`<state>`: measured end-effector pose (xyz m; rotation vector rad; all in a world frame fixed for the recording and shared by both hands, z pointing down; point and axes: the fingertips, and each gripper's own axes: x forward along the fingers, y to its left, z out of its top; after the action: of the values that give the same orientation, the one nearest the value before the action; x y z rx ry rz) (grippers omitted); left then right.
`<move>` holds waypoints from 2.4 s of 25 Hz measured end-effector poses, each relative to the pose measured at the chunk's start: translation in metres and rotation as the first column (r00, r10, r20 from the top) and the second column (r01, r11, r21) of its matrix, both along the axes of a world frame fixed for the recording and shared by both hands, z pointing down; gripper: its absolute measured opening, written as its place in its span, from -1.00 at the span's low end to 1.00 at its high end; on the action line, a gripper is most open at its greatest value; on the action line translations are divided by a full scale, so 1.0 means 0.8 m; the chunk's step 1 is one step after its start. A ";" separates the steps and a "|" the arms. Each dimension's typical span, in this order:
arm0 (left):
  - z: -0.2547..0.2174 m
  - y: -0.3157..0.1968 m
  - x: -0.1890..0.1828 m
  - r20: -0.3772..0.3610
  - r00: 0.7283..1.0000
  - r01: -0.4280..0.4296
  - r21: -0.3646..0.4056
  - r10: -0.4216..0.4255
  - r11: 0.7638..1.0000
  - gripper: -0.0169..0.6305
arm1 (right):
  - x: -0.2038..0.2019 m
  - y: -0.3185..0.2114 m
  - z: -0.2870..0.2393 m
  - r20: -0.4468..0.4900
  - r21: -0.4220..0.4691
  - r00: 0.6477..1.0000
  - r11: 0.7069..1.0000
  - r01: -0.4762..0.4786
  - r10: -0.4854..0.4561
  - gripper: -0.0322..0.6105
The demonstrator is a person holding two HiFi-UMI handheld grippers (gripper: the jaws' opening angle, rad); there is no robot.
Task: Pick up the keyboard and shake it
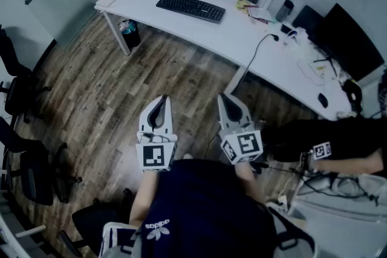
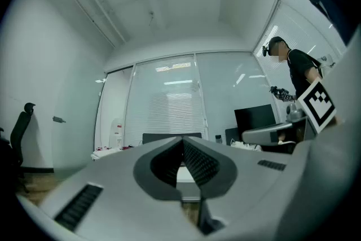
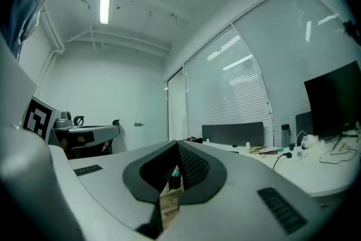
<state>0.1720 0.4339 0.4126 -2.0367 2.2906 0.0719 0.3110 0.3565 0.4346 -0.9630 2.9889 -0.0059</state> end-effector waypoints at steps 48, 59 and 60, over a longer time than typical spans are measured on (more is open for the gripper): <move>-0.009 -0.155 -0.169 -0.032 0.987 -0.158 -0.042 0.157 0.987 -0.94 | -0.139 -0.134 -0.005 -0.062 -0.031 0.994 0.995 -0.094 0.092 -0.89; 0.013 -0.183 -0.195 -0.073 0.978 -0.200 -0.066 0.195 0.978 -0.94 | -0.158 -0.153 0.019 -0.092 -0.076 0.984 0.984 -0.159 0.152 -0.89; 0.016 -0.185 -0.197 -0.075 0.979 -0.196 -0.073 0.190 0.978 -0.94 | -0.160 -0.154 0.022 -0.095 -0.077 0.984 0.985 -0.157 0.149 -0.89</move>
<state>0.0142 0.2858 0.4257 -2.3274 2.1583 0.0619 0.1834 0.2330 0.4521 -1.2319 3.0070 -0.0925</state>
